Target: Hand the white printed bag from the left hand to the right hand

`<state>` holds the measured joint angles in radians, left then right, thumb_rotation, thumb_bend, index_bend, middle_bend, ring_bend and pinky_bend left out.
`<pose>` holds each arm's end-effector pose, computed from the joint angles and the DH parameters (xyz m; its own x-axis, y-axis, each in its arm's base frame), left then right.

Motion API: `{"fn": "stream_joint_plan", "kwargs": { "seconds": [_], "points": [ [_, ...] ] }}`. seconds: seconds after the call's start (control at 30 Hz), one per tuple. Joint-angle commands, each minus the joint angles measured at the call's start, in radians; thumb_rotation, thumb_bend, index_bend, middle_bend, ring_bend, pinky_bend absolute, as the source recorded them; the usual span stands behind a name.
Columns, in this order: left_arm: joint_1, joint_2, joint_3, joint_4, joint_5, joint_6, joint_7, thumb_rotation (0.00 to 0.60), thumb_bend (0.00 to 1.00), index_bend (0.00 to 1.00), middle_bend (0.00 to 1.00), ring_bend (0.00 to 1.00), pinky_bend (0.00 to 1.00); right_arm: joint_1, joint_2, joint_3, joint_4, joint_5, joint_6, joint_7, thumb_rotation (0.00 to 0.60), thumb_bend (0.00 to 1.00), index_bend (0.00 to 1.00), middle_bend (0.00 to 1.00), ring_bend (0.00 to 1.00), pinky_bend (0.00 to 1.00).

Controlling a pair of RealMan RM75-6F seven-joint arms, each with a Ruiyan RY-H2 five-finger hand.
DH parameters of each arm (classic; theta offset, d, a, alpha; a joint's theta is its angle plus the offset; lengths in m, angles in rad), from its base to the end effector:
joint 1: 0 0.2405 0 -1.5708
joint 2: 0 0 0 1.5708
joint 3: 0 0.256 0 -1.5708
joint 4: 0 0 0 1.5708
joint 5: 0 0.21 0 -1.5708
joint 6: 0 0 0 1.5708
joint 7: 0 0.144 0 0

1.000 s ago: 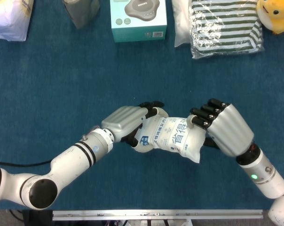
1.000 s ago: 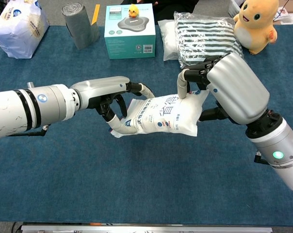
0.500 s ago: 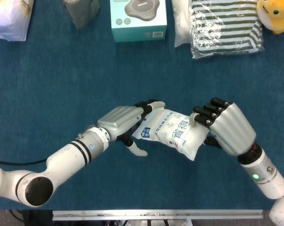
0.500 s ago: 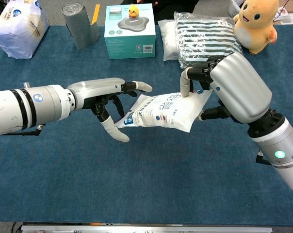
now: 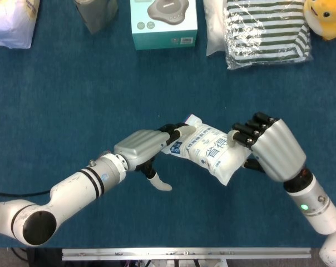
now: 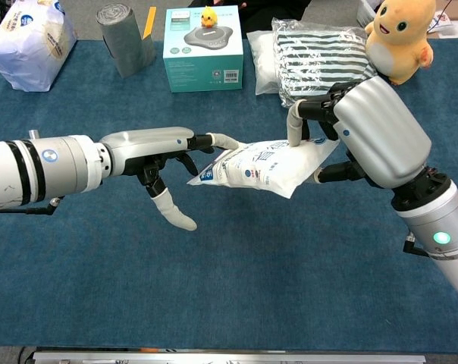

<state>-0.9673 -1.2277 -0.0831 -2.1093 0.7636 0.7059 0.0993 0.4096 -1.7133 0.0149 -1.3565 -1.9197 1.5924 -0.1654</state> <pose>-0.0638 0.2512 0.0061 0.1391 0.7984 0.5859 0.9556 -0.2634 0.1321 -0.1462 -0.2144 -0.0037 0.1640 0.1695 0.9718 -0.7082 -0.6656 0.2357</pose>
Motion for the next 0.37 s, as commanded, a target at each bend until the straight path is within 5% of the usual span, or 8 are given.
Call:
{"fn": "stream_joint_plan", "kwargs": {
  "seconds": [0.03, 0.37],
  "points": [
    [0.0, 0.007, -0.006, -0.003, 0.011, -0.009, -0.015, 0.6, 0.0, 0.0, 0.0, 0.0, 0.2, 0.0, 0.002, 0.003, -0.002, 0.003, 0.0, -0.001, 0.6, 0.14, 0.83, 0.8, 0.78, 0.66],
    [0.021, 0.023, -0.016, -0.019, 0.065, 0.014, -0.052, 0.6, 0.0, 0.0, 0.0, 0.0, 0.2, 0.002, 0.011, 0.01, 0.003, 0.013, 0.001, 0.02, 0.6, 0.14, 0.83, 0.8, 0.78, 0.66]
  ]
}}
